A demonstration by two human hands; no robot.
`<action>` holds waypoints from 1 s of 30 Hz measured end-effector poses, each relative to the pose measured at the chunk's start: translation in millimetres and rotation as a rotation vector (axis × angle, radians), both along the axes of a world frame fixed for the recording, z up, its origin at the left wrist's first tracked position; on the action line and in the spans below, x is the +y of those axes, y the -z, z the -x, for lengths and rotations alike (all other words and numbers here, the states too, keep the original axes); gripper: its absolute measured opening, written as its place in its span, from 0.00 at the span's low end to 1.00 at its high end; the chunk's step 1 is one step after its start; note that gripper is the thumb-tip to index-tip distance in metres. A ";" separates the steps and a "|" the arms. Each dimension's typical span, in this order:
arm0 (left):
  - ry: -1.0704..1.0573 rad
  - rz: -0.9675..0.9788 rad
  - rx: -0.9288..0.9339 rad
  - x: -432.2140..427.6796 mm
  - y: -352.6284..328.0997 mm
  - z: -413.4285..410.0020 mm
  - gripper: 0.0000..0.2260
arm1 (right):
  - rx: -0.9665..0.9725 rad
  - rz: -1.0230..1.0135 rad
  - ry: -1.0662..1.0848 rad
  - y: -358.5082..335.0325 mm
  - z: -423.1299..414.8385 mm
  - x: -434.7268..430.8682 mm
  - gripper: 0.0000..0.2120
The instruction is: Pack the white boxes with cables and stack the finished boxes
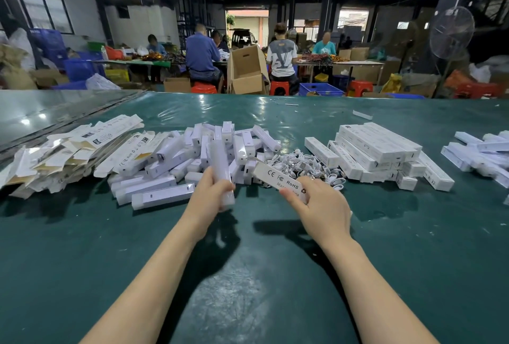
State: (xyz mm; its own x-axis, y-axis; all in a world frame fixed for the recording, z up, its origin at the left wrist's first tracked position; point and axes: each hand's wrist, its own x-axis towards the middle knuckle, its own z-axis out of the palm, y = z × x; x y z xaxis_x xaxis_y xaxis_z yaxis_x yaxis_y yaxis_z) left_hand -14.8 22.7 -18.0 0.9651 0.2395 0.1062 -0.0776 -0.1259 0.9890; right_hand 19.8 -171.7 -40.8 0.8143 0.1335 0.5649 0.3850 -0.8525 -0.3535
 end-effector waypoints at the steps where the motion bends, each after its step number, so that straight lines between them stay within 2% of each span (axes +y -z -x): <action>1: -0.003 -0.316 -0.025 3.7 3.8 -0.2 0.12 | -0.001 -0.014 -0.002 -0.6 -0.1 -0.9 0.20; 2: -0.010 -0.546 -0.059 7.6 8.0 -1.0 0.17 | 0.002 -0.024 -0.003 -1.0 0.0 -2.1 0.20; 3: -0.023 -0.673 -0.100 10.7 9.3 -0.4 0.21 | 0.008 -0.035 -0.002 -1.3 0.2 -3.4 0.20; 4: -0.041 -0.700 -0.128 13.1 8.7 0.2 0.23 | 0.014 -0.050 0.000 -1.5 0.7 -4.8 0.20; 7: -0.111 -0.668 -0.170 19.9 8.3 -0.1 0.25 | 0.023 -0.081 0.007 -2.4 2.5 -6.8 0.23; 10: -0.062 -0.622 -0.224 22.2 10.2 2.2 0.27 | 0.032 -0.062 0.030 -3.3 2.6 -7.1 0.28; 14: -0.021 -0.573 -0.207 23.4 8.0 3.6 0.19 | 0.035 -0.028 0.048 -3.6 1.0 -8.8 0.29; 18: -0.002 -0.608 -0.181 26.0 9.6 3.4 0.17 | 0.071 -0.049 0.012 -3.8 1.5 -11.0 0.34; 24: 0.041 -0.515 -0.194 21.9 7.3 2.6 0.18 | 0.136 -0.021 -0.089 -6.3 1.9 -13.6 0.31; 28: -0.010 -0.661 -0.193 28.1 4.2 3.7 0.17 | 0.176 0.059 -0.106 -7.5 2.3 -12.8 0.23; 30: -0.039 -0.711 -0.239 29.2 1.3 5.9 0.17 | 0.204 0.103 -0.110 -8.6 2.5 -12.2 0.25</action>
